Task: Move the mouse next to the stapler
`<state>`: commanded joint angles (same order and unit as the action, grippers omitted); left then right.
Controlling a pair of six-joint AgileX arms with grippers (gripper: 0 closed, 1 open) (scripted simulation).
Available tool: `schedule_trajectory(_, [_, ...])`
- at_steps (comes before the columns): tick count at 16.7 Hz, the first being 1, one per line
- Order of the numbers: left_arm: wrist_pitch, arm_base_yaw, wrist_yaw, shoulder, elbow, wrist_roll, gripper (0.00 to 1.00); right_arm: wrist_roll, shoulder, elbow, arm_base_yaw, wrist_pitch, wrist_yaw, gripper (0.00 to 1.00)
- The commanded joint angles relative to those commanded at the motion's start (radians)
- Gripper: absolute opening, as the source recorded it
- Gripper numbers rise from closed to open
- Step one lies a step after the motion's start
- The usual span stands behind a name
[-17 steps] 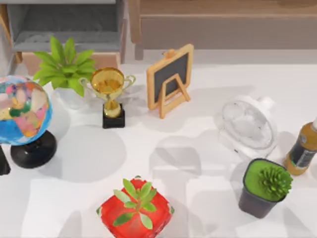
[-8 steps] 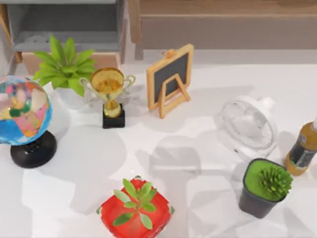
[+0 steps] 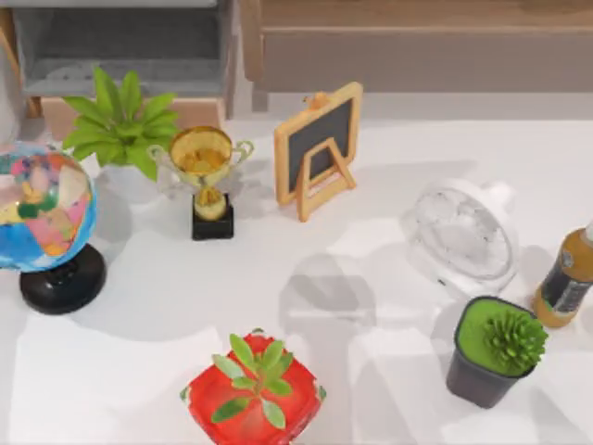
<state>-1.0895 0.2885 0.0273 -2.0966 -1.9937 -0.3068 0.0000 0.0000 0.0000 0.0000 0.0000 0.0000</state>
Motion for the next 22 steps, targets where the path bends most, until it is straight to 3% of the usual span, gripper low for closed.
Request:
schedule_trajectory(5, [-0.202, 0.050, 0.008, -0.369, -0.360, -0.052, 1.00, 0.000, 0.000, 0.000, 0.000, 0.000, 0.000, 1.00])
schedule_trajectory(9, [-0.269, 0.045, 0.015, -0.517, -0.508, -0.076, 1.00, 0.000, 0.000, 0.000, 0.000, 0.000, 0.000, 1.00])
schedule_trajectory(22, [-0.266, 0.046, 0.017, -0.524, -0.509, -0.083, 1.00, 0.000, 0.000, 0.000, 0.000, 0.000, 0.000, 1.00])
